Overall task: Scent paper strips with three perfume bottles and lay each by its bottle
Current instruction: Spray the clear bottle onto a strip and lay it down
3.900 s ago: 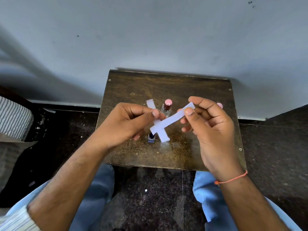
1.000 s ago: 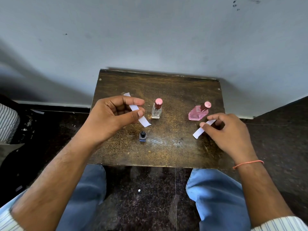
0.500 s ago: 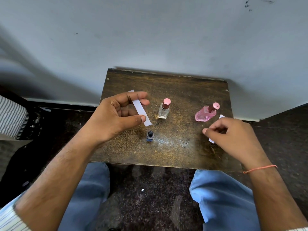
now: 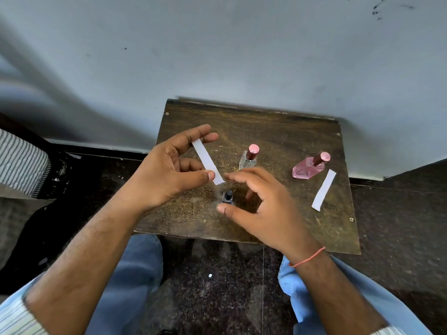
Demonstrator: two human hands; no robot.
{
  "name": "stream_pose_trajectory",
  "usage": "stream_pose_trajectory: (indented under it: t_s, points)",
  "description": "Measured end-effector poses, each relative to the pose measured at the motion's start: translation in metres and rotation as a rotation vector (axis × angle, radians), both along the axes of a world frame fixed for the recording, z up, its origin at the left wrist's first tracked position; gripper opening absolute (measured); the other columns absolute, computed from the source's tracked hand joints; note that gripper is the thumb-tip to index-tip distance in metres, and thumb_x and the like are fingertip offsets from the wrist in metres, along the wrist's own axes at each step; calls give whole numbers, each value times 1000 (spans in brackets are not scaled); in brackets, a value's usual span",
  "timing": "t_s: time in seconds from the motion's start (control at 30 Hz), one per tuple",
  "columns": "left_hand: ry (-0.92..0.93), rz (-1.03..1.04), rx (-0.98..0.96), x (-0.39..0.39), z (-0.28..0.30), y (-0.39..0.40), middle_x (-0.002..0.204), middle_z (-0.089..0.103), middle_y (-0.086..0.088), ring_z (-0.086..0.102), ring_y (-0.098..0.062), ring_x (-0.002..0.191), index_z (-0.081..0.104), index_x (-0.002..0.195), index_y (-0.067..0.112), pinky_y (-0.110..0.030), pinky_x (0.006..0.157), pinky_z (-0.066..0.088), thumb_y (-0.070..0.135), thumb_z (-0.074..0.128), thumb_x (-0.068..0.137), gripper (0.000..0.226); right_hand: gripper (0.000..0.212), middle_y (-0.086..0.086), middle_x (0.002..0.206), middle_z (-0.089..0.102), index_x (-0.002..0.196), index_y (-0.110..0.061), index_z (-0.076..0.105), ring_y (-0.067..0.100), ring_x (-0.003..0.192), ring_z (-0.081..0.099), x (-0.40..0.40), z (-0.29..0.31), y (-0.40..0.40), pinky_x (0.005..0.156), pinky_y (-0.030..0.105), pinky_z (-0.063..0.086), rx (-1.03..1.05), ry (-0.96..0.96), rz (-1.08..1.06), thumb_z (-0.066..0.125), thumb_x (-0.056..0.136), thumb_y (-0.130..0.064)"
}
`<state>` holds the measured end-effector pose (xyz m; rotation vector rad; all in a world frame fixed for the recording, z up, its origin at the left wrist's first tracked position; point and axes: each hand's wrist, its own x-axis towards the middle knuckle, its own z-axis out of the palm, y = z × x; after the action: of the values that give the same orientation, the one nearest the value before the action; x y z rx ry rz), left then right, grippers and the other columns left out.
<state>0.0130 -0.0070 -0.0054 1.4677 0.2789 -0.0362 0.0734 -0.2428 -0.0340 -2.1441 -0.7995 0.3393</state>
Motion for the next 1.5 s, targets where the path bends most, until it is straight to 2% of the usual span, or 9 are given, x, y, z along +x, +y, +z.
stream_pose_trajectory:
  t_s: [0.37,0.57,0.7,0.77,0.83,1.0,1.1,1.27,1.5]
  points:
    - [-40,15,-38,-5,-3,4,143,68,1,66,-34,91,58,148,21,-30,83,62,0,84,74,81,6,-13,90,63,98,-26,86,7,74,56,1,11,22,67,17,40,263,166,-100,84,94,-22]
    - [1,39,-24,-9,-2,3,103,79,-2,71,-16,84,75,121,18,-25,82,63,-2,82,84,43,8,-15,83,69,93,-22,83,10,70,54,4,6,26,63,24,42,364,240,-183,81,95,-14]
    - [38,49,-5,-10,-1,5,84,76,-2,71,-18,80,81,112,19,-36,85,65,20,74,88,25,13,-5,76,72,98,-27,84,15,70,56,5,6,28,66,24,45,464,318,-265,79,99,-15]
    - [66,32,56,-13,0,9,86,77,-4,72,-17,84,83,109,21,-45,88,66,27,77,89,22,15,5,86,79,102,-30,84,35,79,64,5,7,30,74,32,54,484,299,-269,77,101,-16]
    - [92,-12,159,-13,0,15,103,79,-9,75,-23,97,82,113,27,-53,94,65,32,79,93,20,15,0,91,83,109,-27,84,28,79,68,7,6,28,75,43,59,464,267,-257,76,102,-17]
    - [-30,31,214,-8,4,16,136,72,10,65,-9,121,66,134,33,-34,98,53,38,59,93,42,16,-8,100,80,115,-11,84,-12,74,63,11,15,18,68,3,42,300,6,-122,76,101,-8]
    - [-63,-121,338,-13,2,4,120,79,3,74,-13,107,73,130,24,-30,91,60,31,64,105,27,18,-7,101,78,117,-11,83,-11,78,62,11,15,19,71,5,41,269,-56,-48,76,101,-6]
    - [-20,-156,348,-11,-5,6,86,80,-12,65,-46,70,85,98,27,-53,61,49,36,80,95,11,23,-9,103,78,123,-7,81,-21,74,59,9,19,18,69,0,40,270,-49,-56,74,101,-3]
    - [69,103,284,-8,-13,10,90,85,1,66,-19,74,85,96,20,-31,71,52,24,78,96,8,52,-17,101,71,130,-37,76,5,61,60,19,17,0,60,21,51,84,114,18,75,90,-3]
